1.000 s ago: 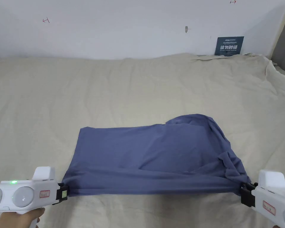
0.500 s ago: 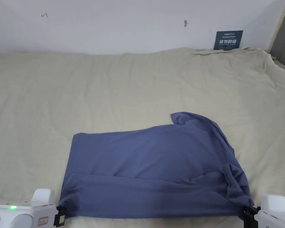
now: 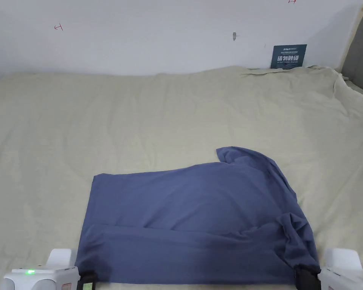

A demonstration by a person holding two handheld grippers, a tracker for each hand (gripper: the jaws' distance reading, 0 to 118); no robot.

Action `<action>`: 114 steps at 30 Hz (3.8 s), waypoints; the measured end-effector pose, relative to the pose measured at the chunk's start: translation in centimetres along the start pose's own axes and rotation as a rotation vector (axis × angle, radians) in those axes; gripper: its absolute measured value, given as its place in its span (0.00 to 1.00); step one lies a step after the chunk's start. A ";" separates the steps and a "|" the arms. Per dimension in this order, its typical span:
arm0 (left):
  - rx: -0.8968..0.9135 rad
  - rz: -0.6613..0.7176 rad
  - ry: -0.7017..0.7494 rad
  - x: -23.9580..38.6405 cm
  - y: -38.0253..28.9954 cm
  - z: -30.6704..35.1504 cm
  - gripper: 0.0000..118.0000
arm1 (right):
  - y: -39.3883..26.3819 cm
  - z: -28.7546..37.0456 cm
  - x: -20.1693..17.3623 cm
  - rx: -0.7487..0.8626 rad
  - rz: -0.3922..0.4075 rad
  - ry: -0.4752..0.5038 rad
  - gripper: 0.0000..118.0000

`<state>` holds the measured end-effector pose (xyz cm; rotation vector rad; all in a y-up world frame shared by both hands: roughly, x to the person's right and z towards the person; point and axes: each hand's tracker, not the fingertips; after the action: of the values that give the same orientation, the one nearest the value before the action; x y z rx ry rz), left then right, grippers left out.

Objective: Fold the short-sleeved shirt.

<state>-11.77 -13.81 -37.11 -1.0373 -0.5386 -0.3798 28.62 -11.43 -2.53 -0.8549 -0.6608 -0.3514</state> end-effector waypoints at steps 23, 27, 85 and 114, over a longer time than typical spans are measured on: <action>0.717 -0.006 -0.039 4.1 6.7 14.1 0.69 | 9.4 11.7 -5.5 0.589 0.032 0.029 0.70; 0.761 0.004 0.006 5.6 6.5 12.7 0.08 | 9.4 11.7 -6.0 0.616 0.036 0.032 0.30; 0.182 -0.129 -0.043 -0.6 26.8 -9.2 0.00 | 26.6 -15.1 -4.7 0.223 0.097 0.039 0.76; 0.233 0.021 -0.058 -2.7 24.0 -5.2 0.00 | 28.2 -13.4 -3.1 0.159 0.163 0.072 0.00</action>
<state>0.18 -7.20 -57.72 -0.8310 -0.6084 -0.2614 46.57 -4.51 -27.26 -0.7351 -0.5409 -0.1789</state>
